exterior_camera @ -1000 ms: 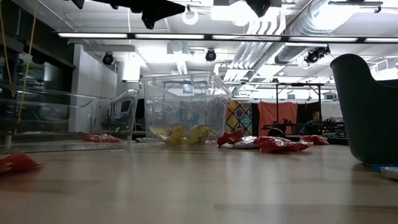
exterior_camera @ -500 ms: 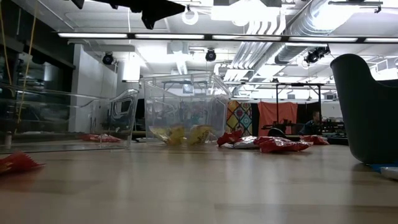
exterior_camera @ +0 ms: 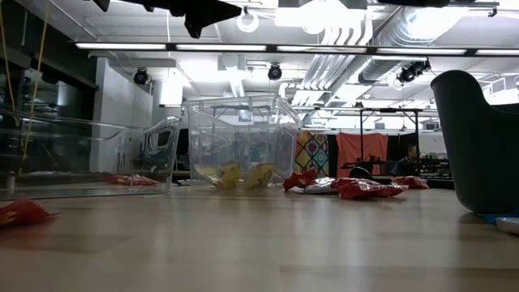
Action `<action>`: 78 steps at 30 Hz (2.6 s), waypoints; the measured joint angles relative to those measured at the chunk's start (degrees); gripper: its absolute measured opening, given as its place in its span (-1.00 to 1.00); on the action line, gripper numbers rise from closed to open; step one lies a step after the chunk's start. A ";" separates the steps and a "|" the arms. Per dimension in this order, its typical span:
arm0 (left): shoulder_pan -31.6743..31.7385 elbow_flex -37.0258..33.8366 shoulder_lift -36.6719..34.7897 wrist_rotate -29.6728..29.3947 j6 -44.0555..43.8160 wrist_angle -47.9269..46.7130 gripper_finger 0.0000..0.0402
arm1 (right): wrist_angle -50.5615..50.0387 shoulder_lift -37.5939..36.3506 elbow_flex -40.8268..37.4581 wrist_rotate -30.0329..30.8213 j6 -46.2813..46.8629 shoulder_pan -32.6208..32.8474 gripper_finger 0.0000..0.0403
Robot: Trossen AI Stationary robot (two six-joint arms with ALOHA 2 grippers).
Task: Sort candy
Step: Put the yellow candy into the transparent container
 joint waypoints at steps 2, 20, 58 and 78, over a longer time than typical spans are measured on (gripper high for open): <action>0.00 0.00 0.00 0.00 -1.01 0.00 0.02 | -2.25 2.79 3.49 -0.09 0.85 1.61 0.24; 0.00 0.00 0.00 -6.32 -3.72 0.33 0.02 | -3.76 12.13 0.68 3.17 15.04 14.39 0.24; 0.00 0.00 0.00 -7.58 -4.62 0.35 0.02 | -1.36 12.65 -3.61 5.59 8.48 13.76 -0.97; -0.04 0.00 -0.27 -7.29 -4.62 -2.23 0.02 | -19.62 12.29 25.26 20.66 -13.57 11.26 -1.00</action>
